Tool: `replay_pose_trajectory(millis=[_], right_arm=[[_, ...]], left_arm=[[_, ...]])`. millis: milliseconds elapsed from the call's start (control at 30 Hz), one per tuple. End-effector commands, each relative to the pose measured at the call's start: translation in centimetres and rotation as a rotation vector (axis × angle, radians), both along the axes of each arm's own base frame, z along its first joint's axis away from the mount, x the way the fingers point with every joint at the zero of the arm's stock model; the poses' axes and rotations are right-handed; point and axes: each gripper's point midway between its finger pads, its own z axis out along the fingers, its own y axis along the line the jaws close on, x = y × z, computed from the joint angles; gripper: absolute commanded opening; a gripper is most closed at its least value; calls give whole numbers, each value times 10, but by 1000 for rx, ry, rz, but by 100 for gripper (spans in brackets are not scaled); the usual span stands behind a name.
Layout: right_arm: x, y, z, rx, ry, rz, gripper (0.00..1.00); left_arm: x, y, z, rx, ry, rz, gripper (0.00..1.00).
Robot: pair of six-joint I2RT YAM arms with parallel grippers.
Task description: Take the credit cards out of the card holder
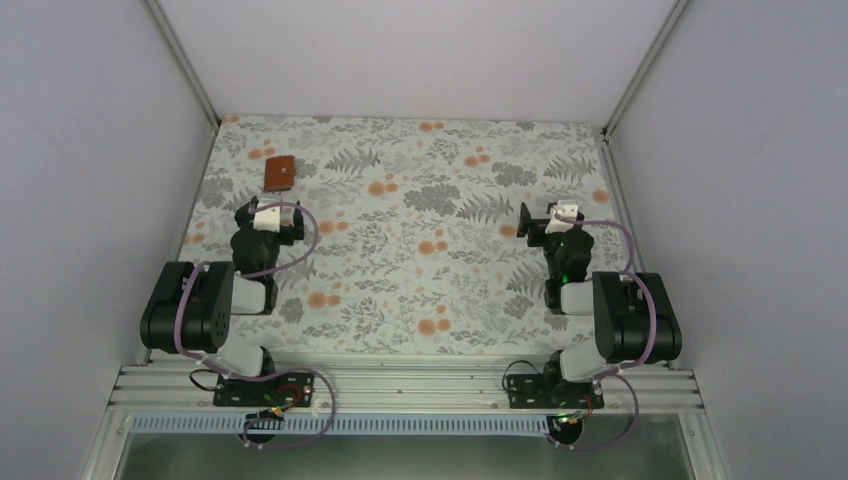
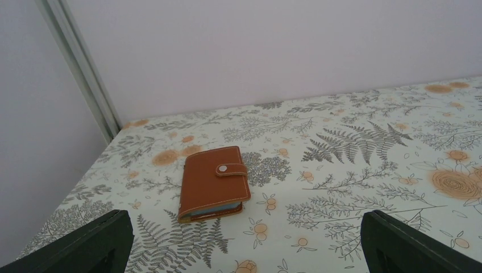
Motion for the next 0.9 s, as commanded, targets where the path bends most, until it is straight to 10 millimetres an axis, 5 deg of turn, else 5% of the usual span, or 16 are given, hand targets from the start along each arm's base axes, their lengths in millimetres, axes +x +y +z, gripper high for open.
replay_pose_trajectory(millis=[0,367,500,700,833,867], right_arm=[[5,-2,7,-6,-23,-3,99],[7,2,6,-11,-12,22,99],[27,-6,24,8,44,-10,99],[-5,-10,113,117,-185,-12,99],[13,7,155,147,-71,84,99],[13,11,151,162,-21,107,99]], left_arm=[[0,0,1,-3,-12,0,100],[0,0,1,-4,-12,0,100],[8,-2,11,-1,-8,-18,100],[36,37,40,-143,95,39,100],[65,65,74,-143,222,69,100],[73,71,83,-122,264,72,100]])
